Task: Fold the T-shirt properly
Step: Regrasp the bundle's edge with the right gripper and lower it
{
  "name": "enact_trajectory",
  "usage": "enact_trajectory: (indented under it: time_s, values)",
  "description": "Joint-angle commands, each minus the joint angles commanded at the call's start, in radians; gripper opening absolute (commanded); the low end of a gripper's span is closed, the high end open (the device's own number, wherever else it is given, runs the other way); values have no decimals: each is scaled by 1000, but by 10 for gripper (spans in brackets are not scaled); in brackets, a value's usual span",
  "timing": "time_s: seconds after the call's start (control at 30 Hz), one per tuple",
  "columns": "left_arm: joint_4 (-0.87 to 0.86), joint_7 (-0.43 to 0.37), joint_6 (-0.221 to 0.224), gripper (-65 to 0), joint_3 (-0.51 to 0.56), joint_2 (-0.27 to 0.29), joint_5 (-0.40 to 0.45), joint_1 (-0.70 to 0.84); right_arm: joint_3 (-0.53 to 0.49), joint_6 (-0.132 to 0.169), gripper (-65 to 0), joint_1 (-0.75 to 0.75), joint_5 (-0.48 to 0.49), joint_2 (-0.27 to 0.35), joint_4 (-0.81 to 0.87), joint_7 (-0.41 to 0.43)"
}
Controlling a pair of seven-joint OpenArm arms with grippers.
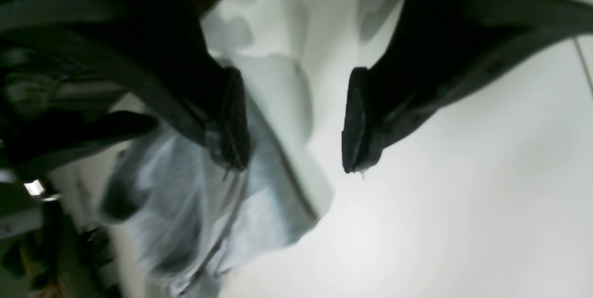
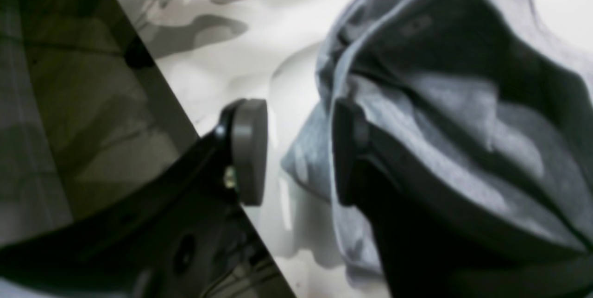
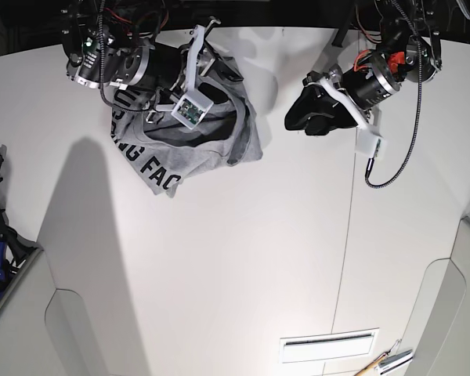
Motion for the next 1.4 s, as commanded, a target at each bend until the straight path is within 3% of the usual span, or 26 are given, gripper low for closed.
enact_trajectory:
  time_s: [0.1,0.2,0.3,0.33,0.47,0.67,0.73,0.87,0.9,1.07,1.33,1.37,1.4]
  values:
    - [44,18,0,-298,0,19,-29,0,0,-23,-414,9,-32,0,-2,103]
    - [47,11,0,-298,0,20,-21,0,0,-60,-414,58,-52,0,-6,101]
    - [47,11,0,-298,0,20,16,0,0,-153,-414,95,-84,-8,-10,102]
    - [47,11,0,-298,0,20,24,0,0,-169,-405,98,-101,-21,-14,103]
    - [47,10,0,-298,0,20,23,0,-1,-171,-302,98,-114,-97,-71,130]
    - [47,11,0,-298,0,20,24,3,-1,-172,-308,201,-153,-147,-247,143]
    - [47,16,0,-298,0,20,27,3,-1,-172,-387,237,-149,-148,-302,143]
    - [47,18,0,-298,0,20,39,3,-1,-160,-640,253,-106,-153,-315,140]
    - [47,18,0,-298,0,20,39,3,-1,-159,-650,253,-85,-153,-315,137]
    - [47,18,0,-298,0,20,38,3,-6,-99,-650,280,7,-165,-309,134]
    - [47,19,0,-298,0,20,38,3,-100,-103,-650,363,-23,-259,-315,112]
    - [47,21,0,-298,0,20,38,3,-113,-104,-613,362,-38,-264,-316,112]
    - [47,26,0,-298,0,20,38,3,-123,-104,-533,363,-47,-266,-316,112]
